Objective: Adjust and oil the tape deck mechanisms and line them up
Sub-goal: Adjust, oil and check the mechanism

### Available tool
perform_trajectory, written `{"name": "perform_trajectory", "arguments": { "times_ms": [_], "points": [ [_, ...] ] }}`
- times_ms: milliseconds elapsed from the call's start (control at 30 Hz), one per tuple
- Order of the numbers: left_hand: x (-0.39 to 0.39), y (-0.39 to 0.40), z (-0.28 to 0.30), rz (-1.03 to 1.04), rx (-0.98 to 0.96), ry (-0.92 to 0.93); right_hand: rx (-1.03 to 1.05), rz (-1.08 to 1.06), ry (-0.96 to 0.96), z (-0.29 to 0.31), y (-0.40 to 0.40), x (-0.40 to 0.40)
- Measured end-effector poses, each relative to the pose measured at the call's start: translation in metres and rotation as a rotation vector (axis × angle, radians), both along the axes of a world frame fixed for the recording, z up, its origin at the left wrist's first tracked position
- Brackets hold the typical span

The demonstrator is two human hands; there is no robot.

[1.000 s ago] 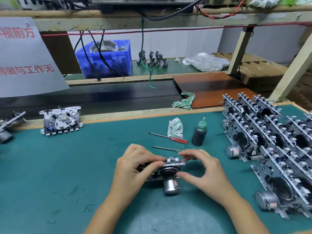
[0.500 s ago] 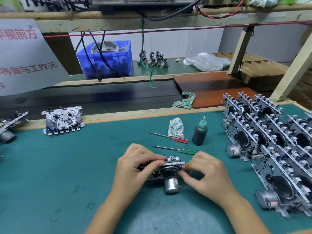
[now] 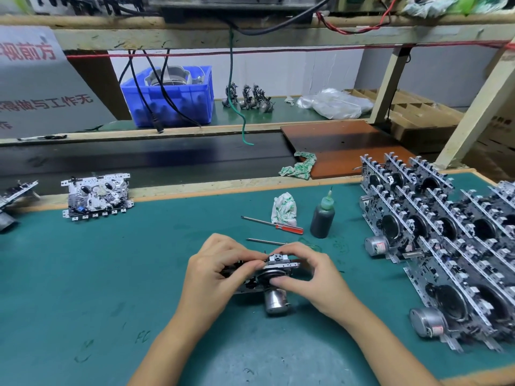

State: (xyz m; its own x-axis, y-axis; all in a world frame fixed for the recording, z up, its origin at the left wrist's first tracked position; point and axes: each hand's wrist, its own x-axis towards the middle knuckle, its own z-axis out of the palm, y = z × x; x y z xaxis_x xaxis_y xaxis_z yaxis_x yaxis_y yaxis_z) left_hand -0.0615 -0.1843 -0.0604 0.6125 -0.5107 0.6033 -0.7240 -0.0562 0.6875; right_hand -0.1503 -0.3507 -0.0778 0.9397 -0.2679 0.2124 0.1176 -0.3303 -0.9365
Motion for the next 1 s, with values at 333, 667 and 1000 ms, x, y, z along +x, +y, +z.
{"name": "perform_trajectory", "arguments": {
  "times_ms": [333, 667, 1000],
  "points": [
    [0.000, 0.000, 0.001, -0.025, -0.023, 0.022, 0.060, 0.037, 0.010, -0.001, -0.001, 0.001],
    [-0.002, 0.000, -0.001, 0.026, -0.020, -0.023, -0.642, -0.386, -0.158, -0.010, 0.006, -0.030],
    [-0.004, 0.000, 0.000, 0.018, -0.015, -0.012, -0.854, -0.363, -0.109, -0.011, 0.008, -0.036]
  ]
}}
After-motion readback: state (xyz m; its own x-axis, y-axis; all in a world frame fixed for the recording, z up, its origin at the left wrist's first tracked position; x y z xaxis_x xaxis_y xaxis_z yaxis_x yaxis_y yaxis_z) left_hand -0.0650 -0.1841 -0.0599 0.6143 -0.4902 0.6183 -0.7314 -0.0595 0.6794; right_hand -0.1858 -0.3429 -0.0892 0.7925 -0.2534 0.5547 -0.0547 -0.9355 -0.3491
